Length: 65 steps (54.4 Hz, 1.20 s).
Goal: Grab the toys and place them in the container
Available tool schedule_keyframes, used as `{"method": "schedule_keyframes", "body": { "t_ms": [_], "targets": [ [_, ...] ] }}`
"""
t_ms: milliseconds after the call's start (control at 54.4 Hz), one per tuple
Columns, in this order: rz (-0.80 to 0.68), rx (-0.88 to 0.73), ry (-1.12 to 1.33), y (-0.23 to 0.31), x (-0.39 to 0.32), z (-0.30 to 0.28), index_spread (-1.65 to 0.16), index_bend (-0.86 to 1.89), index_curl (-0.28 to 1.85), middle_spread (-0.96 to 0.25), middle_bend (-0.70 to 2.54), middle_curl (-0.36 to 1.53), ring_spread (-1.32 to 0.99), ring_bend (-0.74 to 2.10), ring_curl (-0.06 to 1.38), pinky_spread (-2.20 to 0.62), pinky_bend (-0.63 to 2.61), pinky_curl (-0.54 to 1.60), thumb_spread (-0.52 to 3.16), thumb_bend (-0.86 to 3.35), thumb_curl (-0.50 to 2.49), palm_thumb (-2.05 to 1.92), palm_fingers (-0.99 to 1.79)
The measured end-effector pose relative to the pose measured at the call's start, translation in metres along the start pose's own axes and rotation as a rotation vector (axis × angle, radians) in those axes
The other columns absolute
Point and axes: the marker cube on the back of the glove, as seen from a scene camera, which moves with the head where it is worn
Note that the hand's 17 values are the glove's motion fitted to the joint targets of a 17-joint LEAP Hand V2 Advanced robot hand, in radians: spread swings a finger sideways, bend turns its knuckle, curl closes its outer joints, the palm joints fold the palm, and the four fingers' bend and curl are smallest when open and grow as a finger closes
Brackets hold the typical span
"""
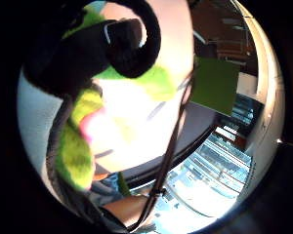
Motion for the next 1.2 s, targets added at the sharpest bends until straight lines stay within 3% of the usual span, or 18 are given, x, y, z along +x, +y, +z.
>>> {"method": "schedule_keyframes", "body": {
  "t_ms": [221, 276, 350, 497, 625, 828, 1196],
  "targets": [
    [0.015, 0.057, -0.057, 0.005, -0.007, -0.004, -0.32, 0.08, 0.10, -0.04, 0.14, 0.18, 0.00, 0.73, 0.35, -0.05, 1.28, 0.41, 1.03, 0.00, 0.26, 0.04, -0.01],
    [0.049, 0.142, -0.075, 0.005, -0.005, -0.007, -0.35, 0.20, 0.13, -0.04, 0.16, 0.18, -0.04, 0.82, 0.37, -0.11, 1.23, 0.38, 1.13, 0.07, 0.28, 0.16, 0.15],
    [0.086, 0.243, -0.080, 0.000, -0.002, -0.011, -0.36, 0.37, 0.17, -0.08, 0.21, 0.19, -0.14, 0.93, 0.37, -0.21, 1.18, 0.34, 1.26, 0.23, 0.34, 0.40, 0.63],
    [0.100, 0.273, -0.103, -0.015, 0.001, -0.022, -0.36, 0.39, 0.23, -0.21, 0.37, 0.27, -0.30, 1.00, 0.43, -0.34, 1.10, 0.34, 1.23, 0.31, 0.43, 0.61, 0.96],
    [0.073, 0.271, -0.112, -0.019, -0.008, -0.060, -0.35, 0.37, 0.27, -0.29, 0.43, 0.32, -0.37, 0.99, 0.44, -0.39, 1.04, 0.35, 1.13, 0.30, 0.50, 0.66, 0.99],
    [0.071, 0.405, -0.074, -0.018, -0.039, -0.171, -0.36, 0.34, 0.31, -0.38, 0.45, 0.37, -0.44, 0.95, 0.44, -0.41, 0.97, 0.34, 1.02, 0.27, 0.58, 0.71, 0.98],
    [0.028, 0.603, -0.058, -0.014, -0.126, -0.356, -0.38, 0.25, 0.38, -0.45, 0.45, 0.45, -0.46, 0.93, 0.45, -0.42, 0.90, 0.34, 0.94, 0.22, 0.70, 0.73, 1.04]
  ]
}}
